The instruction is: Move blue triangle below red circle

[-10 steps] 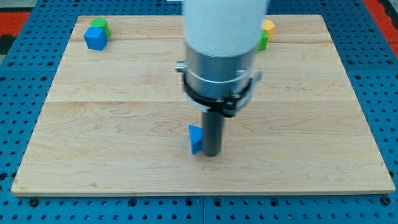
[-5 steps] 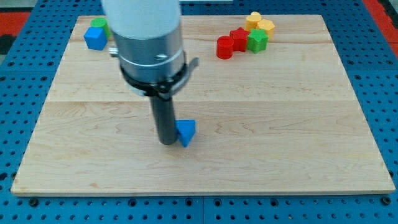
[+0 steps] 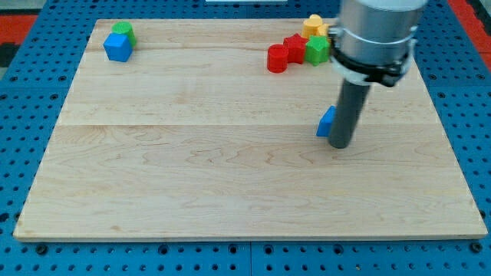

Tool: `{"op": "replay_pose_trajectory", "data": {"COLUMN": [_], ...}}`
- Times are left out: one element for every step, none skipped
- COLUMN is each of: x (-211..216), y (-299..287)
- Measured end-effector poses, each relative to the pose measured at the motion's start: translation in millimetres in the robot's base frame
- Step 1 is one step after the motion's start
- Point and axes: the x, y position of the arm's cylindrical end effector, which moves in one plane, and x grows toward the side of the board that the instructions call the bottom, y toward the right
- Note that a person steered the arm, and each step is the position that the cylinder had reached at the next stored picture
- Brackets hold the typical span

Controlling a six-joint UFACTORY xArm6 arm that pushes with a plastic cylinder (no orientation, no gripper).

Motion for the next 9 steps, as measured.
{"op": "replay_pose_trajectory", "data": {"x": [-23.3,-41.2,-12.7,-29.9,-79.3,-113.6,-134.5,-94.9,-87.3], "y": [13.8,-15.5,-20.4,-45.7,-66.5,-99.4,-109.7,-90.1,-71.9]}}
